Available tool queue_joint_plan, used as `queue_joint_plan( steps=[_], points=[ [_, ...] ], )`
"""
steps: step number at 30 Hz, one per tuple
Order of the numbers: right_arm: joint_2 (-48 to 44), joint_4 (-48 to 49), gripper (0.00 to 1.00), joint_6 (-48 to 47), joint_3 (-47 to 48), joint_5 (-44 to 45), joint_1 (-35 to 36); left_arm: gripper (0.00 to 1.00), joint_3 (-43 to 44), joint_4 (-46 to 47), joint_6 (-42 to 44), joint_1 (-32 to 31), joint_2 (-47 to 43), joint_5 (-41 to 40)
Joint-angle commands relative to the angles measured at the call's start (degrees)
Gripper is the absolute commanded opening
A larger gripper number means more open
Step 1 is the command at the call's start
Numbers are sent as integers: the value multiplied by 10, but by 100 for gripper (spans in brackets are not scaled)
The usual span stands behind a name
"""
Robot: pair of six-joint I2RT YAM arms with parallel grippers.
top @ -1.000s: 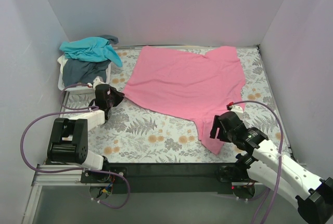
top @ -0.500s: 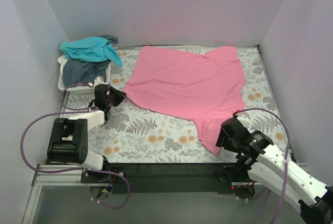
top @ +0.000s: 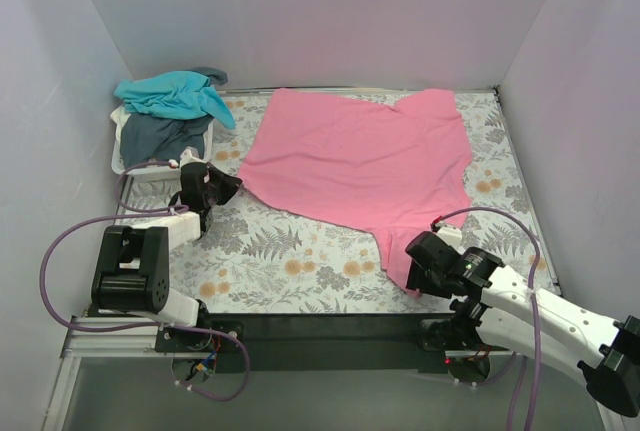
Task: Fold and stack the t-shirts
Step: Flatten the tshirt out
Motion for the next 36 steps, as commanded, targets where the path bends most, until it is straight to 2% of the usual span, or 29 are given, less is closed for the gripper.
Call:
queue_joint_plan(
  steps=[1,6,14,18,23,24,27,28,31,36],
  points=[
    [11,21,47,44,2,38,22,0,-5,12,0,4,-5,10],
    [25,62,43,57,-16,27,37,0,-5,16,-1,5,-1,13],
    [54,62,37,64,-5,24,58,0,-8,16,-1,5,-7,15],
    [55,54,28,69,-1,20,70,0,-9,16,-1,5,-6,15],
    [56,46,24,71,10,30,76,0,-9,16,-1,5,-7,16],
    [56,40,21,69,15,34,76,0,-9,16,-1,5,-6,16],
    [54,36,4,58,31,57,76,0,-9,18,-1,6,-3,18],
    [54,37,1,56,32,63,76,0,-9,19,-1,7,-1,19],
    [55,46,1,32,47,92,75,0,-9,21,-2,6,0,20],
    [61,71,1,-22,83,201,69,0,-9,23,-3,6,2,26]
  ],
)
